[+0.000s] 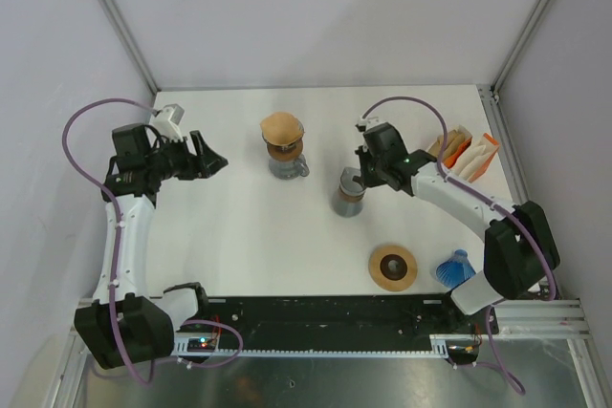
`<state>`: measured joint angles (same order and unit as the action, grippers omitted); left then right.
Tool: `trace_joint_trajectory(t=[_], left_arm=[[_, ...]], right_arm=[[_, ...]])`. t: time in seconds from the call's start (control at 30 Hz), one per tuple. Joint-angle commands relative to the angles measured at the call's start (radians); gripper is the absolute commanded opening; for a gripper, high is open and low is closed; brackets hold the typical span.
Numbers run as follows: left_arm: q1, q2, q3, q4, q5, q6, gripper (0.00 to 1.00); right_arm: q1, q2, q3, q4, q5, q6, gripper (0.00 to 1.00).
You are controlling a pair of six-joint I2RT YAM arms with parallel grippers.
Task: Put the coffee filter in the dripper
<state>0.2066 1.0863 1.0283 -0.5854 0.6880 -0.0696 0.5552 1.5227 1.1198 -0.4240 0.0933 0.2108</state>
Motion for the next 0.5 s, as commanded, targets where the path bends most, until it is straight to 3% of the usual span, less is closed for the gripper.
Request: trace_joint_trajectory(t=[0.0, 0.47], left_arm=[[0.02, -0.005, 0.002, 0.023, 0.031, 0.024, 0.75], [0.029, -0.017, -0.002, 0.024, 0.04, 0.025, 0.76]], right_arm=[[0.081, -0.012, 0.051, -0.045, 0.017, -0.002, 0.0], [0.402, 0.133, 0.185, -0.099, 0.038, -0.064, 0.0]])
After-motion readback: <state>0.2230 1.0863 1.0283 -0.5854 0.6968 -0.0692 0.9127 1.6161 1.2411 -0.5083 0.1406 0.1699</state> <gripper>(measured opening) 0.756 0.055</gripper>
